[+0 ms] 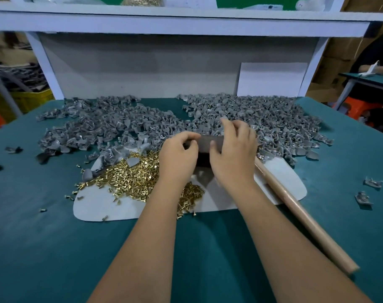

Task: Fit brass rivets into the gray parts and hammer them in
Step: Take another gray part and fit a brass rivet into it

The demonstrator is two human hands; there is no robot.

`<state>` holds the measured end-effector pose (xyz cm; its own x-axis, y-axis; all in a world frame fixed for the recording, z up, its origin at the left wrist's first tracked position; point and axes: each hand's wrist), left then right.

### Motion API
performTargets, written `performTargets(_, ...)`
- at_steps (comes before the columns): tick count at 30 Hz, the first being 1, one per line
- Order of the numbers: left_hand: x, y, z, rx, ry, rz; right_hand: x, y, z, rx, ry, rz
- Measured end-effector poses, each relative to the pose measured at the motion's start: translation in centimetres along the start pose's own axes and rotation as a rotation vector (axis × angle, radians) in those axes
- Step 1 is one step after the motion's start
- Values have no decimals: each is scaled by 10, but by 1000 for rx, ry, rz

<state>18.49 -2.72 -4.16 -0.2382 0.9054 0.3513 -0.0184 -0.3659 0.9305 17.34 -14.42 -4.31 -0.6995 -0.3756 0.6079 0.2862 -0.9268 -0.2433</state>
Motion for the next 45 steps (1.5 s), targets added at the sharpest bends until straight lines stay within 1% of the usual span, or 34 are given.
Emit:
performTargets(2,6,0,1,-40,103,107,5,-7,0,105,50,19)
performTargets(3,10,0,2,-57,180,193,7,-11,-1,157,42,41)
performTargets(5,23,-3,6,-56,345,372,10,-17,-4,249,-22,110)
performTargets(7,38,-7,9,44,443,495,13,-22,-6,307,-120,184)
performTargets(10,57,-12,12,293,426,606,15,-26,-9,368,-275,250)
performTargets(12,63,-15,14,376,380,635,14,-30,-10,376,-402,296)
performTargets(15,65,-18,17,397,331,592,8,-39,-12,400,-545,310)
performTargets(18,65,-19,17,350,305,539,1,-46,-16,412,-658,307)
performTargets(21,65,-21,18,300,322,463,-3,-48,-21,435,-711,274)
performTargets(23,64,-21,18,241,361,378,-4,-48,-20,413,-710,307)
performTargets(26,61,-19,18,148,376,167,-2,-45,-17,397,-708,380)
performTargets(28,58,-19,20,132,348,40,-1,-45,-16,376,-714,428)
performTargets(30,57,-21,21,151,295,-54,-1,-46,-16,358,-708,457)
performTargets(33,55,-24,25,174,245,-116,-1,-49,-16,339,-699,477)
performTargets(36,52,-25,27,209,236,-139,-3,-49,-15,363,-708,459)
performTargets(39,45,-21,25,196,217,-131,-2,-45,-15,358,-688,474)
performTargets(41,38,-16,22,169,185,-136,-1,-43,-15,319,-613,491)
performTargets(42,34,-13,20,150,172,-152,0,-41,-13,286,-532,485)
performTargets(45,21,-4,13,57,138,-194,4,-33,-5,107,-183,457)
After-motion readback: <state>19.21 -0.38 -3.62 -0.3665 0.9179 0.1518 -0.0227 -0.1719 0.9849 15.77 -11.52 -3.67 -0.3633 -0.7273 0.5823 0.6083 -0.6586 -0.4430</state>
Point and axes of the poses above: each hand's wrist, its own z-axis towards the middle knuckle, its own x-axis out of the back of the hand, y = z × x, and after that the axes turned 13 degrees about x, right-handed
